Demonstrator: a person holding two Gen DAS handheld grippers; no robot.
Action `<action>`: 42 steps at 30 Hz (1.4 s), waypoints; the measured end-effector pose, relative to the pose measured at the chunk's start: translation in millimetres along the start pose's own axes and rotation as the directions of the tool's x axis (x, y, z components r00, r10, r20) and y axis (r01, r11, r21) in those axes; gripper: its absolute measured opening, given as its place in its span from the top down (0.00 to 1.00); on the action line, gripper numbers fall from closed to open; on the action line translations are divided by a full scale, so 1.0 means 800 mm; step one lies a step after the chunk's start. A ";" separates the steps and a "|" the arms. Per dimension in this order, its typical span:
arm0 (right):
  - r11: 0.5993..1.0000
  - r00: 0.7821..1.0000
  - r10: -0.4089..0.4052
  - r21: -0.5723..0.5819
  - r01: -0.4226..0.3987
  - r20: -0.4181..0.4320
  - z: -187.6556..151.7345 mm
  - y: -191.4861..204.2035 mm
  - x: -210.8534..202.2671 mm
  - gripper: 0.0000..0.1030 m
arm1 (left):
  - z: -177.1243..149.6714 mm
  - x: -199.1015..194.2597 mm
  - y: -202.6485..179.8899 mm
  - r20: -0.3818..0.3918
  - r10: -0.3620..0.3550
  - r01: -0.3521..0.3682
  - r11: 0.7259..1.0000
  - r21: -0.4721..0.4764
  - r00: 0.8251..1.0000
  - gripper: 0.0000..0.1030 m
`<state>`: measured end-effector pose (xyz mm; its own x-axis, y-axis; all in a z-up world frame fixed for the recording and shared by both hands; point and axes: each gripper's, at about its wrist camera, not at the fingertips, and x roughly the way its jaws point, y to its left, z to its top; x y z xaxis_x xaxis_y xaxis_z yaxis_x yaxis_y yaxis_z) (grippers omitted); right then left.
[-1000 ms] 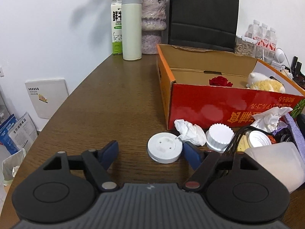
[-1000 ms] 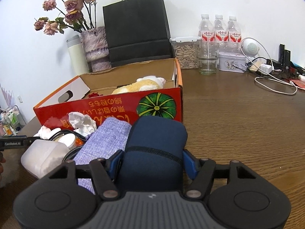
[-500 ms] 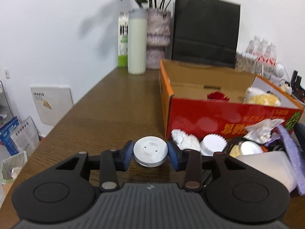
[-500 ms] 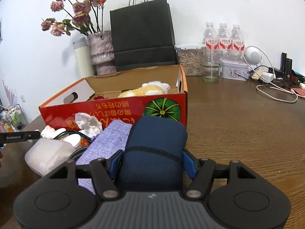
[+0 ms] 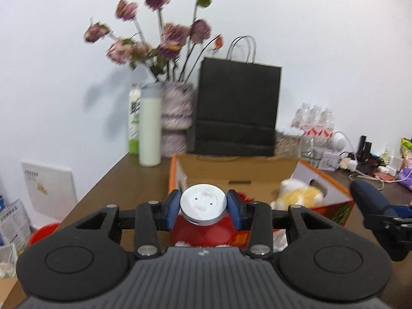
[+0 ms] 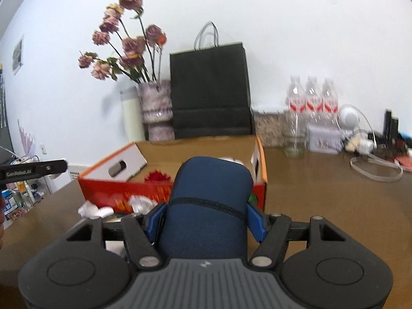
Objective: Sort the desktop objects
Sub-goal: 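Carry the lid into the box with the left tool while the right drops the navy case in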
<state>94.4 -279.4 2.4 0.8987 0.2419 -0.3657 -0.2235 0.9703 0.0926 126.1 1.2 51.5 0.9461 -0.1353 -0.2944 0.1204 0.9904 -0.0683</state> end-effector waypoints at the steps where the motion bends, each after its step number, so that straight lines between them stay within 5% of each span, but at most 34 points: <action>1: 1.000 1.000 0.002 -0.009 -0.002 0.009 0.008 0.002 0.003 0.38 | 0.006 0.001 -0.005 0.007 -0.009 0.009 1.000 0.004 1.000 0.61; 12: 0.996 0.996 0.036 -0.084 -0.029 0.085 0.079 0.030 0.053 0.38 | 0.052 0.048 -0.044 0.062 -0.082 0.079 0.996 0.038 0.995 0.61; 24: 0.994 0.994 0.076 -0.082 -0.070 0.075 0.113 0.030 0.130 0.38 | 0.076 0.120 -0.050 0.067 -0.075 0.074 0.997 0.029 0.995 0.61; 42: 0.994 0.994 0.040 -0.097 -0.049 -0.098 0.084 -0.006 0.241 0.38 | 0.029 0.236 -0.049 -0.138 -0.033 0.044 0.996 0.077 0.990 0.61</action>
<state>294.3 -237.7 -6.7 0.8479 0.2795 -0.4505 -0.3032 0.9527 0.0203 306.9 -62.5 20.4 0.8908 -0.1709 -0.4210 0.1848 0.9827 -0.0080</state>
